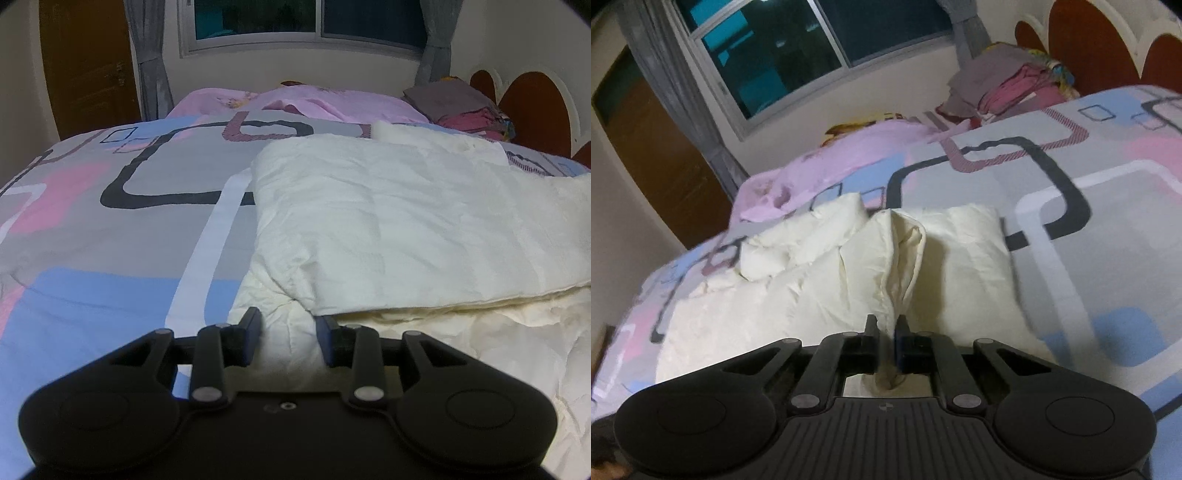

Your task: Fold large clothes

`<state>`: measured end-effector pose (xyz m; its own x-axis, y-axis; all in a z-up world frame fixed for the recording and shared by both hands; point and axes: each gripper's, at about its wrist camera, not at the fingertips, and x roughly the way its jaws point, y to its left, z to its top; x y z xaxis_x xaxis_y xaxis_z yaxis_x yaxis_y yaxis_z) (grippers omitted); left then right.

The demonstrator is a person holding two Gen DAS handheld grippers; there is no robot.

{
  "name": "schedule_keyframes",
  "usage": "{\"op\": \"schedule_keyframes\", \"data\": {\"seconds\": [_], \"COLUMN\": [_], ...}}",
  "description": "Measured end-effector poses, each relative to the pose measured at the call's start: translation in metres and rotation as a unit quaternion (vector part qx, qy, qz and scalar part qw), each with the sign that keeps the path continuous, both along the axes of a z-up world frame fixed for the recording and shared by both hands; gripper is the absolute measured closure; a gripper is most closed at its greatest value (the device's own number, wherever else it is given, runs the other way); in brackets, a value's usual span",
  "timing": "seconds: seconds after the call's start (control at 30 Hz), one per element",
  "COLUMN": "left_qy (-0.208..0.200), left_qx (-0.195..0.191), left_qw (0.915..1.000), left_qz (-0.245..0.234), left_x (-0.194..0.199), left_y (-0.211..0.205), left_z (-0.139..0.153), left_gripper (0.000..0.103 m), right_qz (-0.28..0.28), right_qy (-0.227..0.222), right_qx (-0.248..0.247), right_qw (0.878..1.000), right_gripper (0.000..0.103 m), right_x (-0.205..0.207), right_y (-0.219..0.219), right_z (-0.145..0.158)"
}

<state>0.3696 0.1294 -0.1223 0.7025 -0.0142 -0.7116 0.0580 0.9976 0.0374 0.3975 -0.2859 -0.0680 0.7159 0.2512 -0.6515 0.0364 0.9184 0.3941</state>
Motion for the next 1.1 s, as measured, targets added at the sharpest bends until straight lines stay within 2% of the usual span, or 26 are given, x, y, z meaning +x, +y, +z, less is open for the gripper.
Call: {"op": "schedule_keyframes", "data": {"seconds": [0.13,0.3,0.33,0.37,0.4,0.43,0.47,0.5,0.6,0.63,0.67,0.7,0.77,0.87,0.93,1.0,1.1], "left_qy": [0.006,0.012,0.015,0.015,0.013,0.007,-0.006,-0.019,-0.041,-0.050,-0.062,-0.069,-0.076,-0.081,-0.079,-0.060,-0.021], "left_qx": [0.001,0.000,-0.004,-0.007,-0.010,-0.008,-0.004,-0.004,-0.016,-0.022,-0.029,-0.033,-0.041,-0.043,-0.038,-0.029,-0.017], "left_qw": [1.0000,0.9999,0.9998,0.9997,0.9996,0.9997,0.9997,0.9996,0.9988,0.9983,0.9975,0.9969,0.9959,0.9945,0.9933,0.9937,0.9952], "left_qz": [-0.002,-0.011,-0.015,-0.017,-0.022,-0.023,-0.021,-0.021,-0.021,-0.021,-0.020,-0.020,-0.026,-0.050,-0.076,-0.090,-0.094], "left_x": [0.002,0.004,0.004,0.003,0.000,-0.004,-0.011,-0.016,-0.026,-0.027,-0.025,-0.023,-0.013,0.002,0.014,0.027,0.042], "left_y": [0.000,0.004,0.006,0.007,0.009,0.010,0.012,0.014,0.020,0.021,0.021,0.020,0.013,-0.004,-0.019,-0.032,-0.043], "left_z": [-0.002,-0.001,0.001,0.002,0.005,0.008,0.013,0.017,0.030,0.034,0.039,0.042,0.046,0.048,0.046,0.037,0.013], "left_gripper": [0.070,0.069,0.069,0.067,0.057,0.038,0.030,0.026,0.036,0.038,0.041,0.041,0.043,0.044,0.044,0.044,0.043], "right_qz": [-0.009,-0.005,-0.005,-0.014,-0.022,-0.030,-0.035,-0.040,-0.046,-0.047,-0.043,-0.039,-0.037,-0.024,-0.007,-0.001,0.004], "right_qy": [0.035,0.040,0.041,0.033,0.013,-0.006,-0.014,-0.018,-0.035,-0.038,-0.037,-0.034,-0.029,-0.030,-0.029,-0.014,0.028], "right_qx": [-0.006,-0.022,-0.019,-0.022,-0.027,-0.033,-0.037,-0.037,-0.037,-0.045,-0.045,-0.042,-0.051,-0.051,-0.068,-0.084,-0.095], "right_qw": [0.999,0.999,0.999,0.999,0.999,0.999,0.999,0.998,0.998,0.997,0.997,0.998,0.998,0.998,0.997,0.996,0.995], "right_gripper": [0.095,0.095,0.090,0.068,0.042,0.036,0.036,0.036,0.036,0.040,0.051,0.057,0.065,0.065,0.066,0.066,0.066], "right_x": [0.012,0.010,0.008,0.005,-0.001,-0.007,-0.009,-0.010,-0.012,-0.011,-0.009,-0.006,0.000,0.010,0.018,0.029,0.041], "right_y": [0.002,0.005,0.003,0.000,-0.004,-0.007,-0.010,-0.015,-0.022,-0.022,-0.021,-0.021,-0.015,-0.004,0.008,0.017,0.021], "right_z": [-0.023,-0.022,-0.019,-0.013,-0.005,0.003,0.009,0.014,0.027,0.030,0.032,0.032,0.031,0.027,0.020,0.008,-0.016]}}
